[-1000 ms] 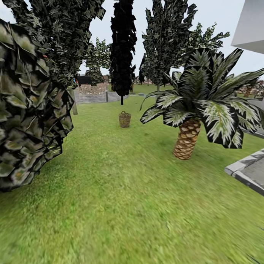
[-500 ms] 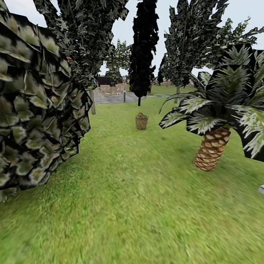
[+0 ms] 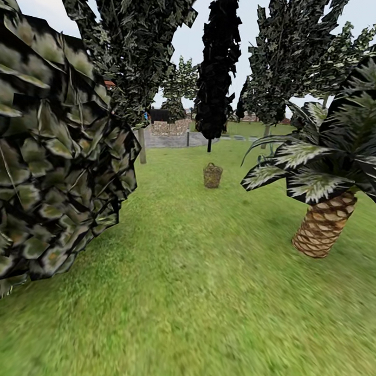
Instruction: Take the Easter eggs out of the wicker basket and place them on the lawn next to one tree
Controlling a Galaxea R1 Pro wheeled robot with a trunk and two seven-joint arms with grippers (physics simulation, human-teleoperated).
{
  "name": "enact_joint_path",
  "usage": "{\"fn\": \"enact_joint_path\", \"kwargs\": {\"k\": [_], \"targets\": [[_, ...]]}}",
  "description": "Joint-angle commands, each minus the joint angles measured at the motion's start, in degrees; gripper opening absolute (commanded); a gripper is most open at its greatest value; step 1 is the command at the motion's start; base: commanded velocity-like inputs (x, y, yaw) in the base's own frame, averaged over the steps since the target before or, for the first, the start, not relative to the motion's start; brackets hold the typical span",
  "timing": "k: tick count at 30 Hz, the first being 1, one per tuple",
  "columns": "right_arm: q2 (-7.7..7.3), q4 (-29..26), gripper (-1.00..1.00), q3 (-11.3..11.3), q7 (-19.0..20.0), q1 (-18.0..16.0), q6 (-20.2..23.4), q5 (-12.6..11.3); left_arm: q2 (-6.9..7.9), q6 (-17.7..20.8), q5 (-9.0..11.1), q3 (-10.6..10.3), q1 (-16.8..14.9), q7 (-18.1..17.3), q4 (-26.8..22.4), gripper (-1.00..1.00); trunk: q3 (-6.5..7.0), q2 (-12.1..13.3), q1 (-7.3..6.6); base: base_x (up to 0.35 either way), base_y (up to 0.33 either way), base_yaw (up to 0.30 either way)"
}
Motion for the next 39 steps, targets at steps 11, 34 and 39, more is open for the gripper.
{"fn": "enact_joint_path", "kwargs": {"k": [11, 34, 39], "targets": [[0.02, -0.03, 1.00, -0.02, 0.10, 0.00, -0.13, 0.02, 0.01, 0.00, -0.02, -0.01, 0.04, 0.03, -0.12, 1.00, -0.03, -0.01, 0.04, 0.329, 0.000, -0.108], [0.02, -0.03, 1.00, -0.02, 0.07, 0.01, -0.13, 0.02, 0.01, -0.06, -0.02, -0.01, 0.04, 0.04, -0.12, 1.00, -0.03, -0.01, 0.04, 0.329, 0.000, -0.001], [0.03, -0.03, 1.00, -0.02, 0.07, 0.01, -0.13, 0.02, 0.01, -0.08, -0.02, -0.01, 0.04, 0.06, -0.12, 1.00, -0.03, -0.01, 0.04, 0.329, 0.000, 0.000]]}}
